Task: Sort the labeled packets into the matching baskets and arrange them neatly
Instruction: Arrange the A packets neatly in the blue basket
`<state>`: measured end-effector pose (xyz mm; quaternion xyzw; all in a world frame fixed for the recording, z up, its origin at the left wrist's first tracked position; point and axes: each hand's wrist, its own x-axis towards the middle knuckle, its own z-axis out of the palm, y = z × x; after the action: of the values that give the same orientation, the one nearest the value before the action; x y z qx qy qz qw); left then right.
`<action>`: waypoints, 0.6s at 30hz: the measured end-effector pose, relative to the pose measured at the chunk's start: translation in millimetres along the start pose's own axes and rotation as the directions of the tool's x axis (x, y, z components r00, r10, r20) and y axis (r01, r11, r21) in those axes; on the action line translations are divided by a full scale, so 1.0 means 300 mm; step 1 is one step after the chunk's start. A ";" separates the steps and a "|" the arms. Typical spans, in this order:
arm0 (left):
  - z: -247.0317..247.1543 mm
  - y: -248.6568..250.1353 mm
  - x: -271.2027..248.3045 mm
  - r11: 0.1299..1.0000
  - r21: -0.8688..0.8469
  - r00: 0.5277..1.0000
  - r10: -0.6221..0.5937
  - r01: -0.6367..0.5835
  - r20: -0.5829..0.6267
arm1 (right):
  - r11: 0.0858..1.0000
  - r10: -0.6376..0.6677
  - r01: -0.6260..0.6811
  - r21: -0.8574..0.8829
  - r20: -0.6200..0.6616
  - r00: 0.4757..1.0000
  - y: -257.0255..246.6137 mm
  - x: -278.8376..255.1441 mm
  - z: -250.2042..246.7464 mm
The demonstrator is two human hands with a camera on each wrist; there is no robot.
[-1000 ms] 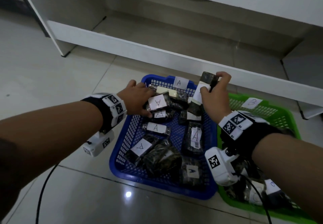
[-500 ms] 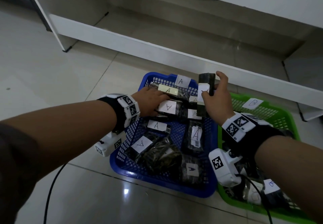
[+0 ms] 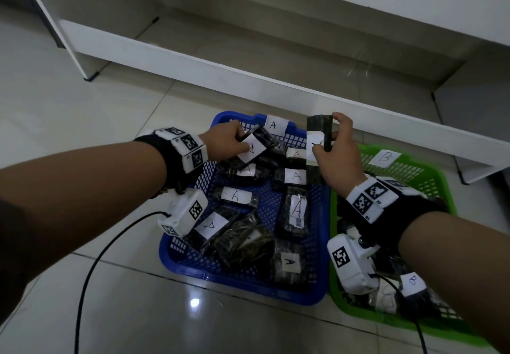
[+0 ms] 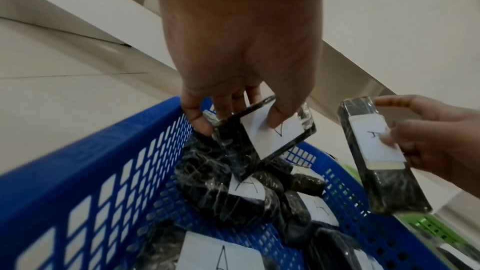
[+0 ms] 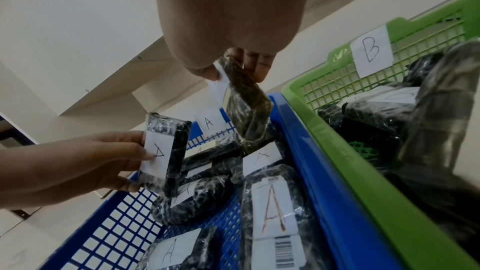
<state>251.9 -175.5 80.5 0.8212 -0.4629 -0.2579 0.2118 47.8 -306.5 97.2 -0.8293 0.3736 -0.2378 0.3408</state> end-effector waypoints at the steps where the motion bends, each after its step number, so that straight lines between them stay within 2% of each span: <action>1: 0.001 -0.001 -0.004 1.000 0.013 1.000 -0.001 0.001 -0.017 | 1.000 0.001 -0.001 0.000 0.000 1.000 0.002 0.000 -0.002; 4: 0.017 0.000 -0.009 0.986 0.167 0.999 0.037 -0.030 -0.037 | 1.000 0.000 0.000 -0.016 0.004 1.000 0.002 0.003 -0.004; 5: 0.021 0.005 -0.012 0.986 0.165 0.999 0.040 -0.033 -0.038 | 1.000 -0.003 0.003 -0.022 0.005 1.000 -0.001 0.003 -0.002; 7: 0.025 0.020 -0.018 0.998 0.035 0.998 0.058 -0.057 -0.037 | 1.000 -0.011 0.011 -0.025 0.012 1.000 -0.006 0.004 0.003; 10: 0.023 0.034 -0.025 0.988 -0.127 0.991 0.077 -0.091 -0.108 | 1.000 -0.018 0.019 -0.025 0.029 0.999 -0.014 -0.001 0.010; 13: 0.019 0.038 -0.028 0.990 -0.137 0.996 0.010 -0.023 -0.093 | 0.999 -0.024 0.026 -0.042 0.047 0.999 -0.017 -0.007 0.012; 16: 0.025 0.015 -0.023 0.967 -0.236 0.986 -0.125 0.095 -0.114 | 0.998 -0.033 0.036 -0.046 0.064 0.997 -0.022 -0.011 0.012; 18: 0.033 0.007 -0.026 0.971 -0.179 0.977 -0.178 0.156 -0.114 | 0.998 -0.041 0.044 -0.048 0.074 0.996 -0.024 -0.013 0.011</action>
<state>241.1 -170.9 75.9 0.8515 -0.3536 -0.2592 0.2875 51.0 -298.5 99.8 -0.8533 0.3490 -0.2053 0.3285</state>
